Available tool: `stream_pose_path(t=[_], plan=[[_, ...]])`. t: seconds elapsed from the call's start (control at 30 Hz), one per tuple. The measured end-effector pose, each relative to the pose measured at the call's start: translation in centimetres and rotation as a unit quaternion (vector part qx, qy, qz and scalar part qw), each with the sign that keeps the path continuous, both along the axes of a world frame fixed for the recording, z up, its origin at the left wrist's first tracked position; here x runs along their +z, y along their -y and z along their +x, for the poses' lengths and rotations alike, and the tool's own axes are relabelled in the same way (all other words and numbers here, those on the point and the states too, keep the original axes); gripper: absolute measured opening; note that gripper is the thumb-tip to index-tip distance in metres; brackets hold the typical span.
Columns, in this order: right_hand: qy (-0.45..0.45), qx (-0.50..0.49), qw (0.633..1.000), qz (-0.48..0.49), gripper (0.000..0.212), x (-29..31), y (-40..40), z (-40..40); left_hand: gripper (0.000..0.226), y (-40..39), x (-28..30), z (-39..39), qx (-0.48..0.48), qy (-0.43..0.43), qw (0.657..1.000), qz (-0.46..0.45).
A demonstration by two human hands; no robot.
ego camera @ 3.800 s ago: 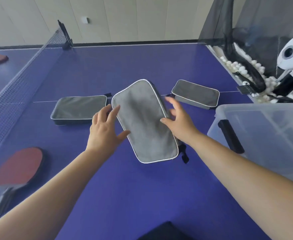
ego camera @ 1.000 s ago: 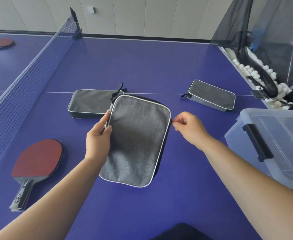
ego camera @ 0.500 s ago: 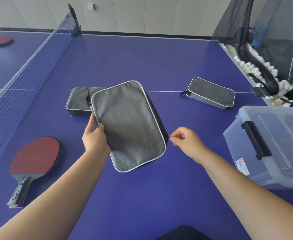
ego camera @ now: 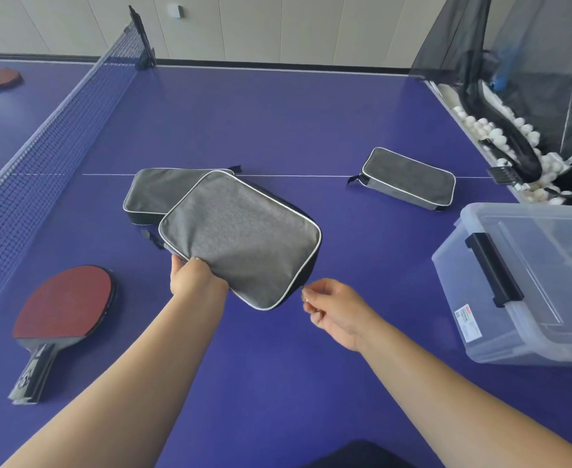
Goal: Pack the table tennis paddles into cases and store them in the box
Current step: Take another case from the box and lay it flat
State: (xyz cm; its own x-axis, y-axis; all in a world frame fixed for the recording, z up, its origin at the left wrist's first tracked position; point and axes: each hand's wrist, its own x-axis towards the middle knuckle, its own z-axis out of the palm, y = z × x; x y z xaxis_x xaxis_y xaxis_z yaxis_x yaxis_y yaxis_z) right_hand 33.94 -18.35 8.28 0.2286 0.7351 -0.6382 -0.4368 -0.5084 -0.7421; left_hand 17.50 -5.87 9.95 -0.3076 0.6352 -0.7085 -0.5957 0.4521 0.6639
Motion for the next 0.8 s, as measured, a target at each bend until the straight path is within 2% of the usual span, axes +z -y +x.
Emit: stream_pose_path(t=[0.13,0.27,0.4,0.5,0.57,0.67,0.8], plan=[[-0.067,0.005,0.998,0.007,0.011,-0.1,0.3,-2.0,0.049,0.3,0.2,1.2,0.021,0.022,0.999,-0.01],[-0.075,0.005,0.997,-0.003,0.011,-0.5,0.5,-2.9,0.058,0.7,1.0,2.2,0.037,0.032,0.999,0.003],[-0.085,0.009,0.996,-0.016,0.014,-0.8,0.8,-3.6,0.055,1.6,1.5,3.2,0.011,0.018,0.999,0.026],[0.025,0.011,0.999,-0.044,0.022,-1.5,0.7,-2.5,0.054,1.5,1.3,2.6,-0.038,-0.037,0.997,0.049],[0.119,-0.061,0.989,-0.057,0.022,-2.4,0.7,-0.6,0.053,1.3,0.7,1.8,-0.085,-0.059,0.992,0.073],[0.212,-0.173,0.96,-0.054,0.021,-2.9,0.9,3.0,0.053,1.4,-0.8,0.9,-0.154,-0.088,0.98,0.09],[0.264,-0.091,0.96,-0.035,0.025,-2.4,0.7,5.3,0.05,2.4,-3.2,1.5,-0.231,-0.11,0.962,0.101]])
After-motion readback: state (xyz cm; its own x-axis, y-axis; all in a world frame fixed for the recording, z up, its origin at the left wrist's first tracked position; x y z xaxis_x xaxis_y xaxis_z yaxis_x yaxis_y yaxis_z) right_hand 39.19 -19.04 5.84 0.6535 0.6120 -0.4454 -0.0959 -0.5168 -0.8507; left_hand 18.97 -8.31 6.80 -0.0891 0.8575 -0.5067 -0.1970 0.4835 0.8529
